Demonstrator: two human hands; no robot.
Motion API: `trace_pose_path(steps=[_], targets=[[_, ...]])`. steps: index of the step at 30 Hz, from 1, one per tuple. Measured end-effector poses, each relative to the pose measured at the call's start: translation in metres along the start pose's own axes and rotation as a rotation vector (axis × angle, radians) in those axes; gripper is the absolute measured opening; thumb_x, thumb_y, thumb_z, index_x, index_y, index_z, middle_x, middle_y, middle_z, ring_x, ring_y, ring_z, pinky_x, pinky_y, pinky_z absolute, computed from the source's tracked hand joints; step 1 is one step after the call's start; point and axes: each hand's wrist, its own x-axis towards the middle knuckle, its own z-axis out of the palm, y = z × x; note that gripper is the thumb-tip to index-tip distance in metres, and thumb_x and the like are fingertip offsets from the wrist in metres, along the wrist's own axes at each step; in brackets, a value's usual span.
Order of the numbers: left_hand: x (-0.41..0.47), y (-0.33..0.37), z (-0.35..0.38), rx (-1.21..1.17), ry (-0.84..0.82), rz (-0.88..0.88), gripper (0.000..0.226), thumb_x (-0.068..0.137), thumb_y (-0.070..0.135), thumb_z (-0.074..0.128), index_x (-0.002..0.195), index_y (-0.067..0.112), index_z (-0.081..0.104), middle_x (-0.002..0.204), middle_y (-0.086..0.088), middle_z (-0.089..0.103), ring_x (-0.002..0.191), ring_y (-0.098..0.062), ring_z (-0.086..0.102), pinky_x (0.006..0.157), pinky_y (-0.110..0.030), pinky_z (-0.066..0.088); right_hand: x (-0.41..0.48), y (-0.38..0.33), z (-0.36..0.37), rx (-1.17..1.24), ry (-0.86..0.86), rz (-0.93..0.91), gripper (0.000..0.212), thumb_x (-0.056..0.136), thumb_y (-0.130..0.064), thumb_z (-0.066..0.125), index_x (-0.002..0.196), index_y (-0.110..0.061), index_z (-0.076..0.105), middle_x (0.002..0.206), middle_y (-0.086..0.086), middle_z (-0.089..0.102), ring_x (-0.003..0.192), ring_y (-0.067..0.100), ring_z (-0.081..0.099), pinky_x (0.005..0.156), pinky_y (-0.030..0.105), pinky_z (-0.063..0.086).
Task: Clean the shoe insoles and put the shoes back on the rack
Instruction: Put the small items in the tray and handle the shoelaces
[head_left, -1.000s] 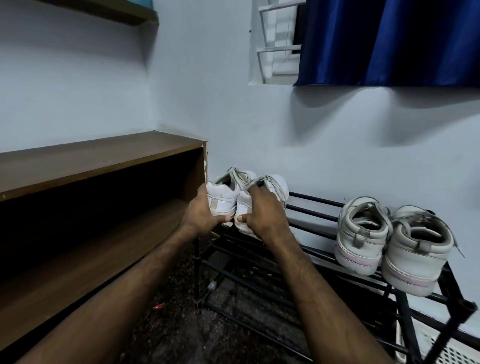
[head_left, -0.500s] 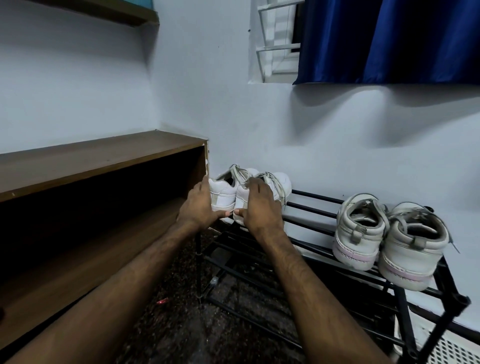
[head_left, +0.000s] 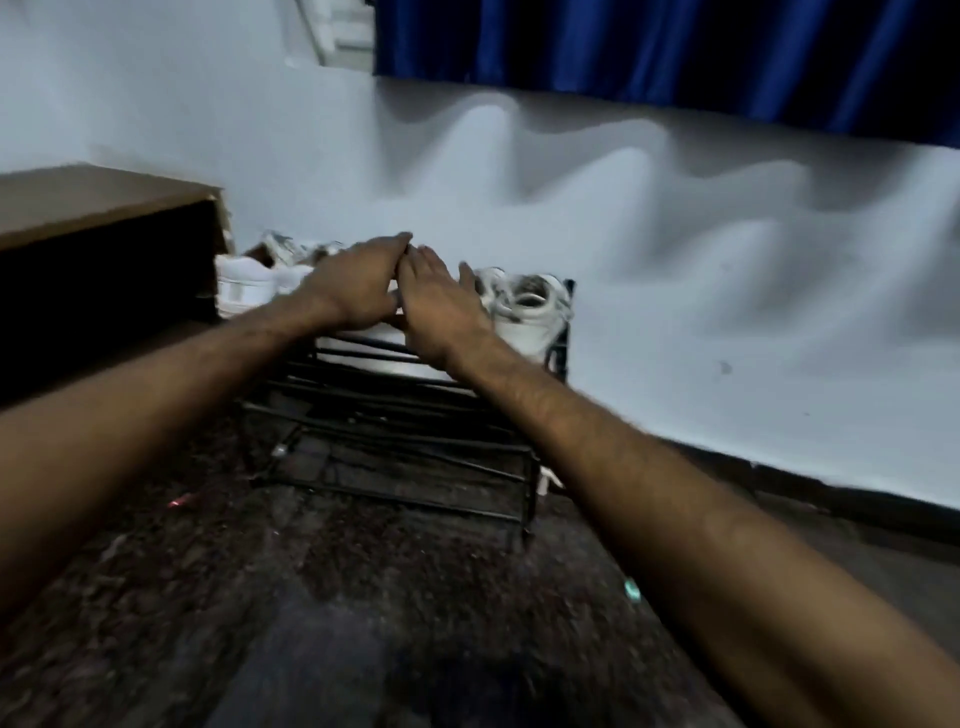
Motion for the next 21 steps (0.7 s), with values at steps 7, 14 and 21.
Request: trace_pose_path(steps=[7, 14, 21], targets=[[0.025, 0.156, 0.004, -0.085, -0.098, 0.213, 0.066, 0.089, 0.038, 0.061, 0.143, 0.01, 0.035, 0.141, -0.011, 0.049, 0.125, -0.031, 0.049, 0.1, -0.041, 0.041, -0.116, 0.134, -0.093, -0.17, -0.124, -0.009, 0.064, 0.087, -0.022, 0.064, 0.141, -0.008, 0.032, 0.145, 0.008, 0.04, 0.136, 0.023, 0.036, 0.107, 0.046, 0.034], [0.031, 0.232, 0.06, -0.114, -0.231, 0.388, 0.07, 0.089, 0.045, 0.06, 0.147, 0.017, 0.031, 0.145, -0.001, 0.047, 0.123, -0.022, 0.052, 0.101, -0.032, 0.04, -0.211, 0.257, -0.089, -0.122, -0.325, 0.211, 0.054, 0.092, -0.031, 0.06, 0.139, -0.014, 0.039, 0.141, 0.007, 0.045, 0.13, 0.026, 0.042, 0.098, 0.04, 0.042], [0.025, 0.237, 0.236, -0.121, -0.456, 0.363, 0.069, 0.092, 0.035, 0.058, 0.149, 0.012, 0.028, 0.15, -0.008, 0.04, 0.136, -0.021, 0.04, 0.11, -0.026, 0.031, -0.285, 0.32, 0.061, 0.053, -0.519, 0.435, 0.047, 0.084, -0.03, 0.065, 0.126, -0.015, 0.051, 0.128, 0.01, 0.057, 0.119, 0.029, 0.054, 0.095, 0.035, 0.047]])
